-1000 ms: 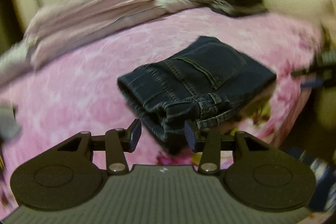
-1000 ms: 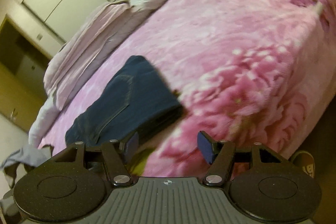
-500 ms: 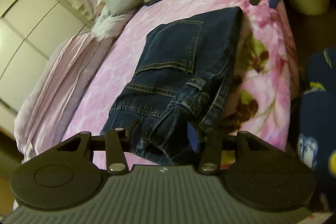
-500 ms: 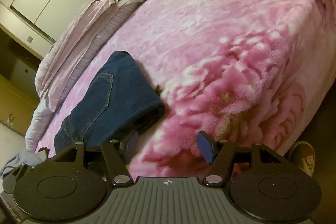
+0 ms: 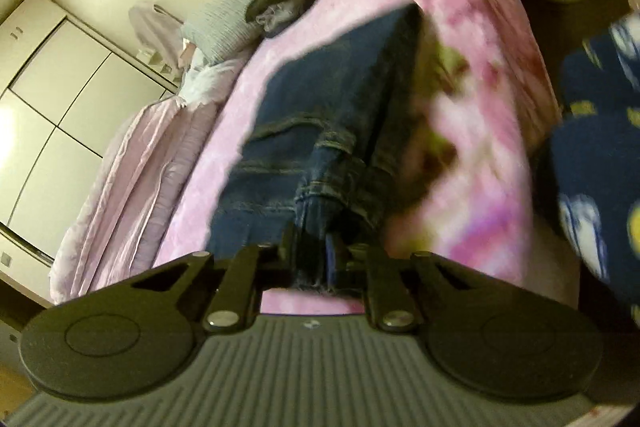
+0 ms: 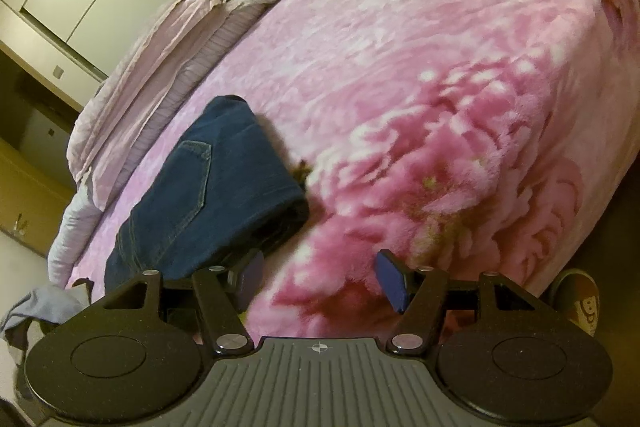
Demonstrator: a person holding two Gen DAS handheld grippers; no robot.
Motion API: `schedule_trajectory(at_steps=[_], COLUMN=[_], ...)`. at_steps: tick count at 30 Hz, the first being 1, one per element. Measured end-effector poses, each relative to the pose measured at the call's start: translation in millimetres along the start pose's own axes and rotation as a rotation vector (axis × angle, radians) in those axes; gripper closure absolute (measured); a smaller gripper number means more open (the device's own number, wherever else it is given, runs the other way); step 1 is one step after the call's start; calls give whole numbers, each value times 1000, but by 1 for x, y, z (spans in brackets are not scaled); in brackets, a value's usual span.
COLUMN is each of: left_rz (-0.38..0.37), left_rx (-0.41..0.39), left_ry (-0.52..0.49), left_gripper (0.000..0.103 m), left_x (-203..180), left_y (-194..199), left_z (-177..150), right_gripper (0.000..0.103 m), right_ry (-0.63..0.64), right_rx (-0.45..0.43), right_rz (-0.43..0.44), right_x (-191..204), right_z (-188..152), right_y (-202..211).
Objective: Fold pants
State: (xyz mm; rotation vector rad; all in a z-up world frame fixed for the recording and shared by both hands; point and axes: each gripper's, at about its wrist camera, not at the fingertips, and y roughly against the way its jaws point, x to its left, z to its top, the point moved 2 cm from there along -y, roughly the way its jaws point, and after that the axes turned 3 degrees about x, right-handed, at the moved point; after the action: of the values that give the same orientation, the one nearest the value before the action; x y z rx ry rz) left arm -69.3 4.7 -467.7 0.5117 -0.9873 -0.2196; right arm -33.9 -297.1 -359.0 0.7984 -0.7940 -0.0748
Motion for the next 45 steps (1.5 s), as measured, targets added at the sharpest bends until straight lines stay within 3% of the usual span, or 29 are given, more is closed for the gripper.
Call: schedule_trajectory(at_steps=[2,6,9,13,15,17,20,22,23,25,28,31,33,35,40,45], left_rz=[23,-23,-132,-213,-224,-236,-280,-256,-247,-234,-193,-167,-155,-144,-136,-112], left_rx=[3,33,46,-15,-36,-26,55,122,121,118,108,142,162,191,228,242], left_ry=[43,201,458,882,975,1001,1000,951,934,911,881,921,973,1018,1058,1074], left_gripper=[93,86,78,79,80,79,79,84,86,88,89,88,83,73,64,57], left_x=[-7,13,47,92,101,104,93,77,70,60,52,55,62,68,78,83], left_y=[-4,0,18,34,30,17,-10,-21,-22,-22,-25,-20,-15,-8,15,43], left_z=[0,5,-1,-5,5,19,36,33,30,24,26,33,34,35,36,41], right_gripper=[43,44,50,65,68,68,68,68,68,68,68,67,50,42,40,40], right_ry=[18,93,164,240,286,359,506,615,675,771,723,692,651,608,534,554], right_rx=[-2,-56,-90,-112,-126,-152,-199,-177,-144,-164,-125,-91,-74,-70,-44,-47], right_rz=[1,15,12,16,16,-1,-43,-65,-102,-143,-136,-159,-155,-133,-124,-133], right_x=[7,24,31,40,49,63,80,86,86,86,87,91,92,89,90,108], right_z=[1,3,2,1,1,-1,-13,-28,-36,-50,-42,-36,-37,-44,-50,-58], right_y=[-2,3,8,4,-1,-7,-17,-34,-47,-60,-59,-48,-37,-25,-4,20])
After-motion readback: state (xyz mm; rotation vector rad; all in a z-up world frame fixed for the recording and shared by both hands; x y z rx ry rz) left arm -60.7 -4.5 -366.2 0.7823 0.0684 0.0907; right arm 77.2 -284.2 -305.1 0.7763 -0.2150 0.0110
